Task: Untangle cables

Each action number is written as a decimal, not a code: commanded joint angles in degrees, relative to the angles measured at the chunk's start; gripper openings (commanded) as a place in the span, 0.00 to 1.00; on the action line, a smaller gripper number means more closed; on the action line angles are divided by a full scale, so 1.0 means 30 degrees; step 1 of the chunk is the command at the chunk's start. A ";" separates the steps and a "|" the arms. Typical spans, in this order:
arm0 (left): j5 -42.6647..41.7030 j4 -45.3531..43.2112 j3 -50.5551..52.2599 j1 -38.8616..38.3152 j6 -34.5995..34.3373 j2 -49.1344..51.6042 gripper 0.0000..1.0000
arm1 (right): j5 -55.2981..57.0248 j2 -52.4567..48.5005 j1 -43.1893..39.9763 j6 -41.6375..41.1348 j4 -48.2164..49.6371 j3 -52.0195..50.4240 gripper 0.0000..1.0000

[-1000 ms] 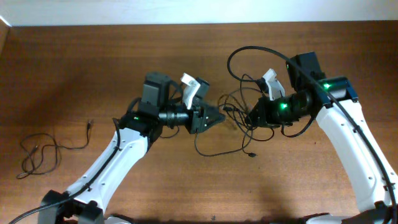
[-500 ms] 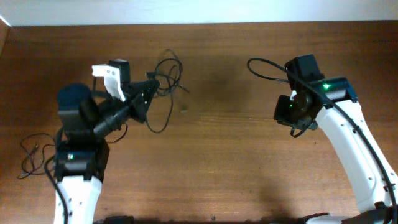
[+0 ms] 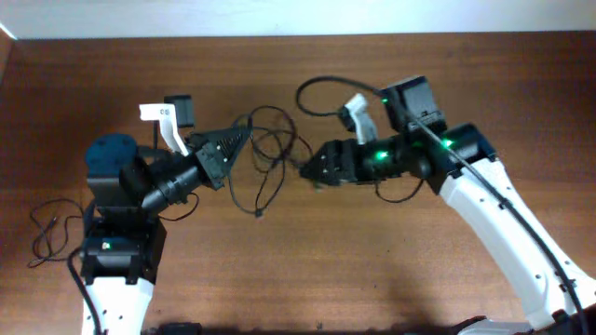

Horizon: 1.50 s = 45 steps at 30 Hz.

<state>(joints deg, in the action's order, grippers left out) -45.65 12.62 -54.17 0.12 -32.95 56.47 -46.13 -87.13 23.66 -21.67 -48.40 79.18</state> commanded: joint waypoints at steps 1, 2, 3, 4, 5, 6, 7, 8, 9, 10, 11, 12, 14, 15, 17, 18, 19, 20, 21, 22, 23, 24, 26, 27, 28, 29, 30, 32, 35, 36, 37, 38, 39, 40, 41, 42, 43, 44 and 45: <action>-0.0291 -0.0648 -0.0211 -0.0029 -0.2674 0.0342 0.00 | 0.1093 0.0372 0.0750 -0.2849 0.0991 0.0168 0.92; -0.0364 -0.0976 -0.0211 -0.0044 -0.2776 0.0335 0.00 | 0.1705 0.0372 0.1013 -0.3577 0.1297 0.0168 0.93; -0.0379 -0.1151 -0.0211 -0.0102 -0.3417 0.0335 0.00 | 0.3169 0.0372 0.1537 -0.4772 0.1792 0.0168 0.96; -0.0663 -0.1552 -0.0211 -0.0372 -0.4029 0.0335 0.00 | 0.5289 0.0313 0.2098 -0.6229 0.2091 0.0168 0.99; -0.1115 -0.2171 -0.0211 -0.0678 -0.4022 0.0335 0.00 | 0.7227 0.0131 0.2594 -0.7592 0.2470 0.0168 0.99; -0.1785 -0.2958 -0.0211 -0.1027 -0.4022 0.0335 0.00 | 0.8145 -0.0189 0.2812 -0.9092 0.2892 0.0168 0.99; -0.2251 -0.3351 -0.0211 -0.1158 -0.4022 0.0335 0.00 | 0.8123 -0.0328 0.2805 -0.9551 0.3177 0.0168 0.99; -0.2732 -0.3687 -0.0211 -0.1246 -0.4022 0.0335 0.00 | 0.8116 -0.0488 0.2783 -1.0003 0.3643 0.0168 0.99; -0.3504 -0.4153 -0.0211 -0.1304 -0.4022 0.0335 0.00 | 0.8116 -0.0736 0.2790 -1.0112 0.4495 0.0168 0.99; -0.4095 -0.4495 -0.0211 -0.1377 -0.4029 0.0335 0.00 | 0.8364 -0.0889 0.2841 -1.0564 0.4962 0.0168 0.99; -0.4575 -0.4575 -0.0211 -0.1384 -0.4029 0.0335 0.00 | 0.9129 -0.1035 0.2863 -1.1329 0.5020 0.0168 0.99; -0.4918 -0.4736 -0.0211 -0.1384 -0.4029 0.0335 0.00 | 1.0032 -0.1188 0.2856 -1.1752 0.4787 0.0168 0.99; -0.5916 -0.6193 -0.0211 -0.1377 -0.4794 0.0328 0.00 | 1.1409 -0.1450 0.2820 -1.2524 0.4153 0.0168 0.99; -0.6703 -0.8182 -0.0211 -0.1377 -0.5778 0.0313 0.00 | 1.1693 -0.1683 0.2820 -1.2582 0.3971 0.0168 0.99; -0.7089 -1.1584 -0.0211 -0.1362 -0.7468 0.0313 0.00 | 1.2342 -0.1894 0.2820 -1.2582 0.3155 0.0168 0.99; -0.7082 -1.3260 -0.0211 -0.1362 -0.8291 0.0313 0.00 | 1.3427 -0.1996 0.2812 -1.2590 0.2113 0.0168 0.99; -0.7074 -1.6196 -0.0211 -0.1362 -0.9078 0.0313 0.00 | 1.4870 -0.2047 0.2652 -1.2597 0.0714 0.0168 0.99; -0.7060 -1.7537 -0.0211 -0.1348 -0.9158 0.0313 0.00 | 1.5868 -0.2047 0.2339 -1.2590 -0.0393 0.0168 0.99; -0.7045 -1.7901 -0.0211 -0.1231 -0.9158 0.0313 0.00 | 1.6691 -0.2047 0.1923 -1.2590 -0.1290 0.0168 0.99; -0.7074 -1.7908 -0.0211 -0.0852 -0.9158 0.0321 0.00 | 1.7639 -0.2047 0.1100 -1.2582 -0.2433 0.0168 0.99; -0.7082 -1.7609 -0.0211 -0.0379 -0.9158 0.0321 0.00 | 1.8440 -0.2047 0.0204 -1.2575 -0.3279 0.0168 0.99; -0.7096 -1.7333 -0.0211 0.0066 -0.9158 0.0321 0.00 | 1.9198 -0.2047 -0.0729 -1.2560 -0.3963 0.0168 0.99; -0.7155 -1.7333 -0.0211 0.1042 -0.9158 0.0321 0.00 | 1.9606 -0.2047 -0.2535 -1.1373 -0.4612 0.0168 0.99; -0.7147 -1.7333 -0.0211 0.1756 -0.9158 0.0321 0.00 | 1.9635 -0.2047 -0.3534 -1.0703 -0.4940 0.0168 0.98; -0.7162 -1.7333 -0.0211 0.2157 -0.9158 0.0321 0.00 | 1.9773 -0.2047 -0.4131 -1.0375 -0.5100 0.0168 0.99; -0.7227 -1.7333 -0.0211 0.2550 -0.9158 0.0321 0.00 | 2.0145 -0.2047 -0.4867 -1.0280 -0.5311 0.0168 0.99; -0.7402 -1.7333 -0.0211 0.3184 -0.9158 0.0321 0.00 | 2.0349 -0.2047 -0.5574 -1.0280 -0.5457 0.0168 0.99; -0.7949 -1.7325 -0.0211 0.4240 -0.9151 0.0321 0.00 | 2.0342 -0.2047 -0.6805 -1.0273 -0.5639 0.0168 0.99; -0.8910 -1.7143 -0.0211 0.5727 -0.9136 0.0321 0.00 | 2.0334 -0.2047 -0.8444 -1.0200 -0.6018 0.0168 0.99; -0.9056 -1.6874 -0.0211 0.6135 -0.8976 0.0321 0.00 | 2.0342 -0.2047 -0.8786 -1.0156 -0.6105 0.0168 0.99; -0.9158 -1.6167 -0.0211 0.6849 -0.8211 0.0321 0.00 | 2.0342 -0.2047 -0.9187 -0.9712 -0.6098 0.0168 0.99; -0.9165 -1.5620 -0.0211 0.7293 -0.7584 0.0321 0.00 | 2.0334 -0.2047 -0.9340 -0.9559 -0.6120 0.0168 0.99; -0.9071 -1.3719 -0.0211 0.8051 -0.6346 0.0321 0.00 | 2.0218 -0.2047 -0.9668 -0.9267 -0.6186 0.0168 0.99; -0.8786 -1.1927 -0.0211 0.8313 -0.5632 0.0328 0.00 | 1.9773 -0.2047 -0.9661 -0.8276 -0.6098 0.0168 0.99; -0.7147 -0.7023 -0.0211 0.8262 -0.4357 0.0328 0.00 | 1.8513 -0.2047 -0.9639 -0.7278 -0.6054 0.0168 0.99; -0.5916 -0.4437 -0.0211 0.8007 -0.3854 0.0328 0.00 | 1.7886 -0.2047 -0.9639 -0.6761 -0.5952 0.0168 0.99; -0.4313 -0.1588 -0.0204 0.7475 -0.2907 0.0328 0.00 | 1.6495 -0.2047 -0.9646 -0.5807 -0.5756 0.0168 0.99; -0.3089 0.0452 -0.0197 0.6681 -0.1588 0.0357 0.00 | 1.5300 -0.2047 -0.9646 -0.5209 -0.5661 0.0168 0.99; -0.2448 0.1494 -0.0131 0.5712 -0.0597 0.0415 0.00 | 1.3806 -0.2040 -0.9646 -0.4262 -0.5508 0.0175 0.99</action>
<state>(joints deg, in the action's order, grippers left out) -69.56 11.99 -53.45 19.49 -45.91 58.50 -5.21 -91.64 -0.78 -38.65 -65.63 80.88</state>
